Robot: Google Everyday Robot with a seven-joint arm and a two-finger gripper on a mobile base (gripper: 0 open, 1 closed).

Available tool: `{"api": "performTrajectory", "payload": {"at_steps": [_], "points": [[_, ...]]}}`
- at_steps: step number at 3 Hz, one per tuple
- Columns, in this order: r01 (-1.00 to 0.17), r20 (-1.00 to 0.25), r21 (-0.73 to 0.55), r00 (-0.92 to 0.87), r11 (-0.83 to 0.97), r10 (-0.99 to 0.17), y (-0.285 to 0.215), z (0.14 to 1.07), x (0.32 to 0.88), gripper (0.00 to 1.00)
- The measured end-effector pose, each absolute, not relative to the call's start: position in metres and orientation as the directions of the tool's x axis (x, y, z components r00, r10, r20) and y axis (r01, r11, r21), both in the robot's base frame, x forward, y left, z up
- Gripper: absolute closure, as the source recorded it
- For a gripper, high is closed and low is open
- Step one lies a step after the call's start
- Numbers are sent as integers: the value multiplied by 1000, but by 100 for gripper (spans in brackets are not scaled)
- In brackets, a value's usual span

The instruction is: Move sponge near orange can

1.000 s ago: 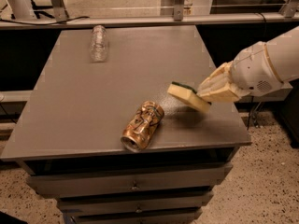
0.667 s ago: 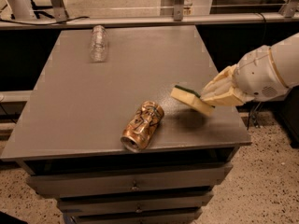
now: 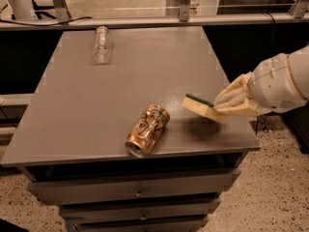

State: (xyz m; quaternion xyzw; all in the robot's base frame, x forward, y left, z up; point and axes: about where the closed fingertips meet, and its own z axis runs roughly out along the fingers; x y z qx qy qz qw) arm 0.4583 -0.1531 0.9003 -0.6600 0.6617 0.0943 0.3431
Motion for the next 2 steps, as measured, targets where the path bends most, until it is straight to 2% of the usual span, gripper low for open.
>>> {"api": "performTrajectory", "payload": {"at_steps": [1,2], "points": [[-930,-544,-364,171,48,-822,-151,897,452,85],[-924,-524,-381,209,7,-825,-148,895,447,62]]}}
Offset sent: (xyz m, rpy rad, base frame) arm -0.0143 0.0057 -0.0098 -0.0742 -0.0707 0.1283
